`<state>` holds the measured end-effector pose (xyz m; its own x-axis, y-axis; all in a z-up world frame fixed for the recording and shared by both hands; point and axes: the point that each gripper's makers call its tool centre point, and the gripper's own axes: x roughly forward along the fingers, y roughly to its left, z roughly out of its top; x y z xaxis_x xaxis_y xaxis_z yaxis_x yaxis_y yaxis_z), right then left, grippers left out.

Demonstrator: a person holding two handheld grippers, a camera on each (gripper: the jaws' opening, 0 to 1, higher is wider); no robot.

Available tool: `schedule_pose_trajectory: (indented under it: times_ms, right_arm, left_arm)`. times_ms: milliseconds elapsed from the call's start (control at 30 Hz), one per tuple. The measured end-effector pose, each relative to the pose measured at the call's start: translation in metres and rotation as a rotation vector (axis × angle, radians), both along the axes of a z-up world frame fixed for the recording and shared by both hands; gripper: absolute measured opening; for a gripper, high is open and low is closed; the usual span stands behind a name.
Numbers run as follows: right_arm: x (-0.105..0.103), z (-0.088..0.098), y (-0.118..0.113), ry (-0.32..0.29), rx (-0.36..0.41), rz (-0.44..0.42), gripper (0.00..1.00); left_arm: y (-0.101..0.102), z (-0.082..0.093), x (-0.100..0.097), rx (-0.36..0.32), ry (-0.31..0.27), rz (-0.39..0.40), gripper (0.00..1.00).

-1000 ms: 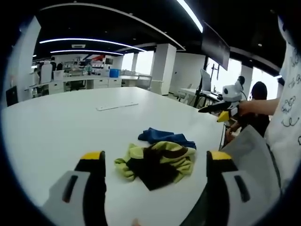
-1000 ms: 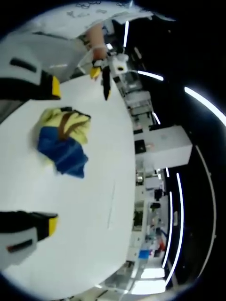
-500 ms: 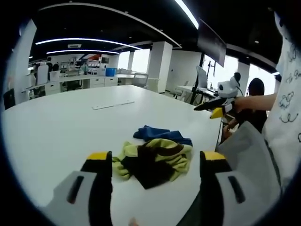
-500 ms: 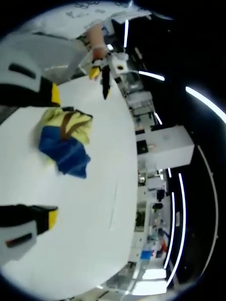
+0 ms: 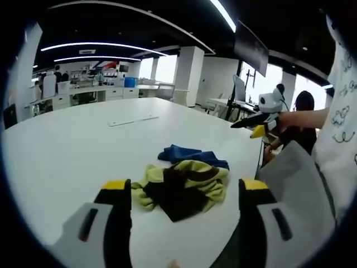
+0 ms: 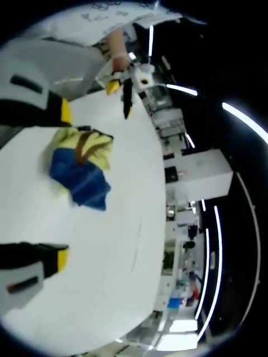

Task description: Fold the garment on the visible template until the final outline fits inside the template.

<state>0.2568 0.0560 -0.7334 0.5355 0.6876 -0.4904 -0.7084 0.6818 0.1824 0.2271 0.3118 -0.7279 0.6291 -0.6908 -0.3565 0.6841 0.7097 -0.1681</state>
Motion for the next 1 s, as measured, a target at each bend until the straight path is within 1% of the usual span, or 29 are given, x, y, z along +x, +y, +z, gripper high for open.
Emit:
schedule_pose_trajectory:
  times_ms: [133,200,300,367,433,500,533,600,667,700,767,833,867,933,1000]
  right_arm:
    - [-0.002,-0.005,0.006,0.017,-0.004,0.023,0.80]
    - [-0.002,-0.008,0.011,0.026,-0.018,0.036,0.76]
    - [-0.001,-0.012,0.018,0.036,-0.021,0.054,0.68]
    - [0.001,-0.014,0.023,0.039,-0.023,0.065,0.66]
    - [0.002,-0.016,0.029,0.045,-0.023,0.079,0.59]
    - [0.003,-0.019,0.034,0.052,-0.030,0.099,0.50]
    - [0.002,-0.021,0.037,0.064,-0.031,0.113,0.46]
    - [0.003,-0.024,0.042,0.084,-0.023,0.127,0.42]
    - [0.002,-0.028,0.047,0.113,-0.017,0.150,0.39]
    - [0.003,-0.030,0.049,0.116,-0.020,0.158,0.36]
    - [0.004,-0.035,0.051,0.123,-0.027,0.178,0.31]
    - [0.002,-0.041,0.053,0.148,-0.038,0.200,0.26]
    - [0.002,-0.042,0.054,0.151,-0.043,0.205,0.24]
    - [-0.001,-0.047,0.056,0.162,-0.063,0.232,0.19]
    - [-0.003,-0.051,0.059,0.170,-0.075,0.249,0.14]
  left_arm:
    - [-0.001,-0.008,0.001,0.008,0.019,-0.005,0.73]
    - [-0.001,-0.013,0.003,0.001,0.042,-0.004,0.71]
    - [-0.004,-0.016,0.005,-0.019,0.055,-0.006,0.66]
    - [-0.009,-0.017,0.005,-0.017,0.055,-0.015,0.63]
    - [-0.012,-0.017,0.009,-0.011,0.055,-0.017,0.59]
    - [-0.011,-0.021,0.014,-0.009,0.071,-0.013,0.53]
    - [-0.013,-0.023,0.016,-0.019,0.081,-0.012,0.51]
    - [-0.016,-0.027,0.018,-0.041,0.104,-0.007,0.49]
    - [-0.019,-0.032,0.019,-0.046,0.118,-0.005,0.49]
    - [-0.020,-0.035,0.020,-0.040,0.129,0.001,0.47]
    - [-0.021,-0.040,0.021,-0.038,0.135,0.000,0.45]
    - [-0.024,-0.045,0.020,-0.043,0.161,0.000,0.43]
    - [-0.025,-0.046,0.020,-0.040,0.162,-0.001,0.42]
    - [-0.025,-0.052,0.019,-0.006,0.167,-0.004,0.39]
    - [-0.025,-0.057,0.018,-0.005,0.172,-0.012,0.39]
